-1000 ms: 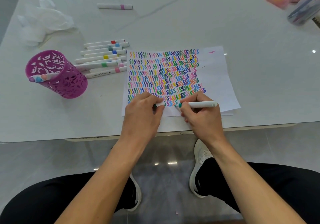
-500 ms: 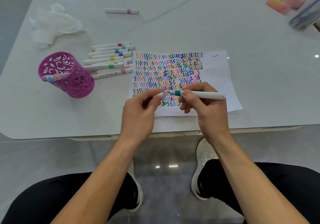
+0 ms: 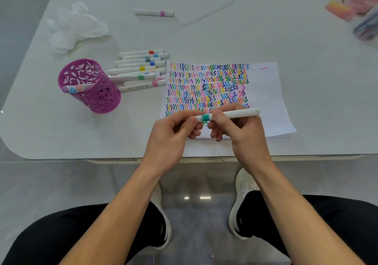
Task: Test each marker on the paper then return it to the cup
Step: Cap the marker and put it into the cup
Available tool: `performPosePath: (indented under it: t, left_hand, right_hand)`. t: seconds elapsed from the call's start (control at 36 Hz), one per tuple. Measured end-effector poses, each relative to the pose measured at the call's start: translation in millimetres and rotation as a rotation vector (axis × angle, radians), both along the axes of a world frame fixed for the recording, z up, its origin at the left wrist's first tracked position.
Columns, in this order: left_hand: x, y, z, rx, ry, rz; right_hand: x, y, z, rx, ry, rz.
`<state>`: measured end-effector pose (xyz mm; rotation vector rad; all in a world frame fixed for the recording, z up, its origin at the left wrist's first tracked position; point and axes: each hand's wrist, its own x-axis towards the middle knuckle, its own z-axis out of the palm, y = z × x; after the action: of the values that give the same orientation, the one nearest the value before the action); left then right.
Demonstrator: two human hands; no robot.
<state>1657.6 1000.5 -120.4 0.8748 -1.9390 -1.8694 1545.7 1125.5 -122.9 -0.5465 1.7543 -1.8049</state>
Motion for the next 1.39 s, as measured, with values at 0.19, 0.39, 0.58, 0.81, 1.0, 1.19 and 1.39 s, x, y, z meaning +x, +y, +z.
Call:
performPosePath:
  t: [0.19, 0.39, 0.58, 0.81, 1.0, 1.19, 1.39]
  left_hand:
    - [9, -5, 7, -0.04, 0.02, 0.023]
    - [11, -6, 11, -0.064, 0.004, 0.053]
    - [13, -25, 23, -0.281, 0.004, 0.151]
    - [39, -77, 51, -0.647, 0.124, 0.682]
    - [53, -93, 41, -1.097, -0.055, 0.728]
    - [50, -95, 33, -1.007, -0.222, 0.679]
    - [45, -101, 29, -1.015, -0.338, 0.666]
  right_hand:
    - [2, -4, 2, -0.056, -0.116, 0.067]
    - [6, -10, 2, -0.071, -0.153, 0.088]
    - [16, -21, 0, -0.029, -0.135, 0.091]
    - [13, -29, -7, 0.017, -0.033, 0.031]
    - [21, -30, -17, 0.127, 0.117, 0.045]
    - [24, -29, -21, 0.194, 0.223, 0.084]
    - [24, -28, -20, 0.227, 0.234, 0.098]
